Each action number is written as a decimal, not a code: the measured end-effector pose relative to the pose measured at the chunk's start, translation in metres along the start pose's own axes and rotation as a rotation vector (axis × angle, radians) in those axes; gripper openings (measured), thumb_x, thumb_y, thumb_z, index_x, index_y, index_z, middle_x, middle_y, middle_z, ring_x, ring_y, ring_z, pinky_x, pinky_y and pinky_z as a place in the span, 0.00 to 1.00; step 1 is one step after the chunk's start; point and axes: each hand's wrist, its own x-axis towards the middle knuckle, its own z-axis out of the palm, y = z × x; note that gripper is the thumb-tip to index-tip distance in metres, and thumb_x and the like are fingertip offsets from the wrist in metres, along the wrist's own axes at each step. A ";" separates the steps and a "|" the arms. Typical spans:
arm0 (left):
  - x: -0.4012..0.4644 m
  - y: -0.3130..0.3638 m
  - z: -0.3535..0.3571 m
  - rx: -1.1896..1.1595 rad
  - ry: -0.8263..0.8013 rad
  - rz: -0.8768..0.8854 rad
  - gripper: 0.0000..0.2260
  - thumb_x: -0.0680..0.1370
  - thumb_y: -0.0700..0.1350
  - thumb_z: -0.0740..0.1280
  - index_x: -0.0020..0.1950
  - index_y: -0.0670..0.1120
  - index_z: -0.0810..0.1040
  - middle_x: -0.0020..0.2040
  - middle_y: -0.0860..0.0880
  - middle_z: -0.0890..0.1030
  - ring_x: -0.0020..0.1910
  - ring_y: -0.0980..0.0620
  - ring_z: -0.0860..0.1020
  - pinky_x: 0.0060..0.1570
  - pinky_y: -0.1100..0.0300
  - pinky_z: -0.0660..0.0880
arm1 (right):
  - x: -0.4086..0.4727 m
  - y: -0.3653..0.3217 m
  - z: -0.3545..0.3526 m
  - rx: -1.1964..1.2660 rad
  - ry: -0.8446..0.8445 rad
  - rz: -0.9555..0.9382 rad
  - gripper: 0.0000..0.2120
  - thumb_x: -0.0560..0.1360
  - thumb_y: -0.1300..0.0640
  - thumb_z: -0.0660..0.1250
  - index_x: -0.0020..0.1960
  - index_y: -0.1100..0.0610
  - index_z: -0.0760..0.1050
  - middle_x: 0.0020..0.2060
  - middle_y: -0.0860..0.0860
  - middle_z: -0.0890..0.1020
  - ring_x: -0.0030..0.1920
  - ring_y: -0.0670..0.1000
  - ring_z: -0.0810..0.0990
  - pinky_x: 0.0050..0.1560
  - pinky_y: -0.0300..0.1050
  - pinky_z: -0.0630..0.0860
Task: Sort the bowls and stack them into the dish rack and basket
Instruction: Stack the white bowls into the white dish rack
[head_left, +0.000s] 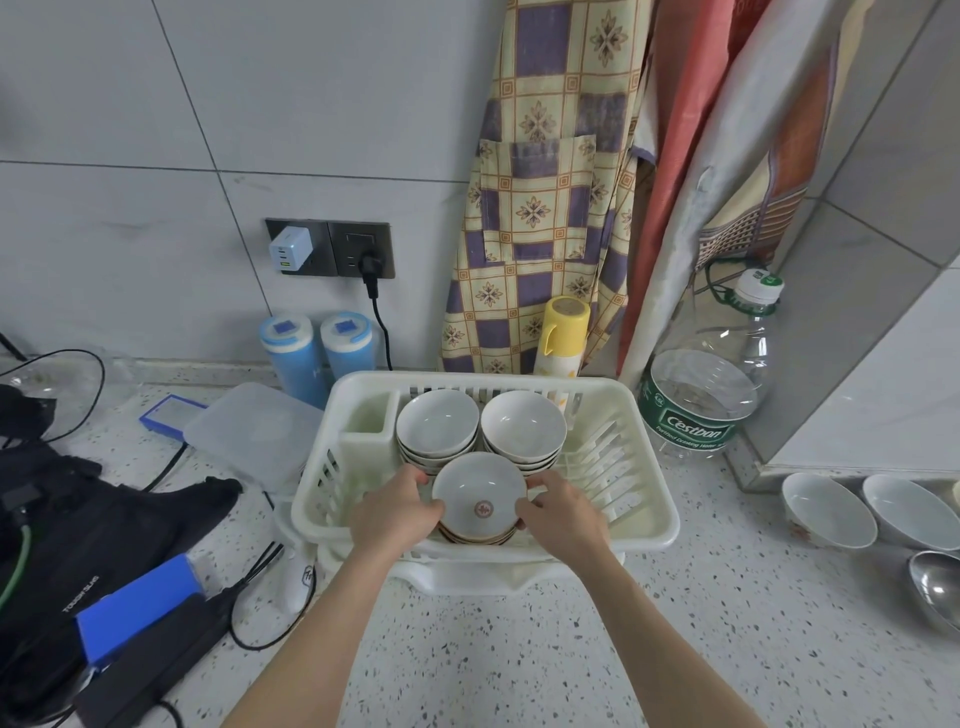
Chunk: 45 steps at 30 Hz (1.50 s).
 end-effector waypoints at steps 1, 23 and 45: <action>0.000 0.000 0.000 0.005 0.007 0.005 0.21 0.75 0.56 0.65 0.68 0.56 0.69 0.48 0.57 0.77 0.54 0.50 0.79 0.55 0.55 0.74 | 0.000 0.000 0.000 -0.005 0.000 0.000 0.18 0.71 0.47 0.60 0.61 0.43 0.71 0.40 0.40 0.84 0.47 0.47 0.80 0.43 0.44 0.69; -0.019 0.006 -0.002 -0.130 0.201 0.013 0.19 0.78 0.57 0.62 0.68 0.53 0.68 0.40 0.61 0.77 0.40 0.53 0.76 0.37 0.57 0.65 | -0.013 0.005 -0.003 0.189 0.233 -0.037 0.13 0.79 0.43 0.59 0.55 0.50 0.75 0.33 0.46 0.83 0.34 0.45 0.79 0.31 0.40 0.69; -0.197 0.184 0.160 -1.061 0.053 -0.145 0.07 0.81 0.43 0.64 0.48 0.47 0.83 0.35 0.47 0.84 0.28 0.56 0.75 0.32 0.58 0.68 | -0.092 0.226 -0.148 1.125 0.016 0.212 0.08 0.80 0.57 0.62 0.50 0.56 0.81 0.30 0.52 0.81 0.26 0.46 0.69 0.28 0.36 0.67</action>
